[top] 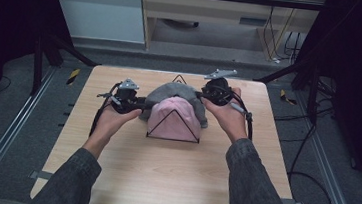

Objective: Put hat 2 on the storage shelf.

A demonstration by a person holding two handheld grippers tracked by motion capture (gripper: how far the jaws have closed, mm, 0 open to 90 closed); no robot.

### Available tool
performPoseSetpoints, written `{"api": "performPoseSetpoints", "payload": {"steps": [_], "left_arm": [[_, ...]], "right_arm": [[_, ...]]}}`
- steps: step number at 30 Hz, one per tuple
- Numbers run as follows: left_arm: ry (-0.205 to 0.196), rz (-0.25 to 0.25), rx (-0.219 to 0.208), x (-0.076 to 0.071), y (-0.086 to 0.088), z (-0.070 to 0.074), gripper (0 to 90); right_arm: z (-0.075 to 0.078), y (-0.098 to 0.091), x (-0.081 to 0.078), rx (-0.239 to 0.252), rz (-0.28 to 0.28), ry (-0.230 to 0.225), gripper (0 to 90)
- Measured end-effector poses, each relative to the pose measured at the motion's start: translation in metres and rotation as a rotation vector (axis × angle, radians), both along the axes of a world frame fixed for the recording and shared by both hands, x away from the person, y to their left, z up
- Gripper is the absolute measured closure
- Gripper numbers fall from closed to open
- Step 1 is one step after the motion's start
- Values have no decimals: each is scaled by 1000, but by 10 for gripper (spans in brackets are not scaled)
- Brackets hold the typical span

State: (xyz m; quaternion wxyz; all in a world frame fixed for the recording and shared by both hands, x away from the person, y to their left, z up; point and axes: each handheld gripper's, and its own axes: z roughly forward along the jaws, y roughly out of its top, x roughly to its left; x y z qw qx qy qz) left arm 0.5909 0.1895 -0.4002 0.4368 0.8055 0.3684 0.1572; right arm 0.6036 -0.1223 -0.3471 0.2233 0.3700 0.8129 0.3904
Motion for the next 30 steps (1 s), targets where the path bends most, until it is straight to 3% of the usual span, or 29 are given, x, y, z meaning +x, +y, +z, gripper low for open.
{"api": "performPoseSetpoints", "payload": {"steps": [20, 26, 30], "left_arm": [[-25, -1, 16, -23, 10, 16, 538], [-29, 16, 6, -29, 14, 21, 413], [-28, 13, 1, -34, 15, 24, 319]], "right_arm": [[16, -4, -25, 11, 32, -20, 657], [20, -6, -29, 15, 29, -25, 597], [22, -7, -33, 19, 21, -21, 490]]}}
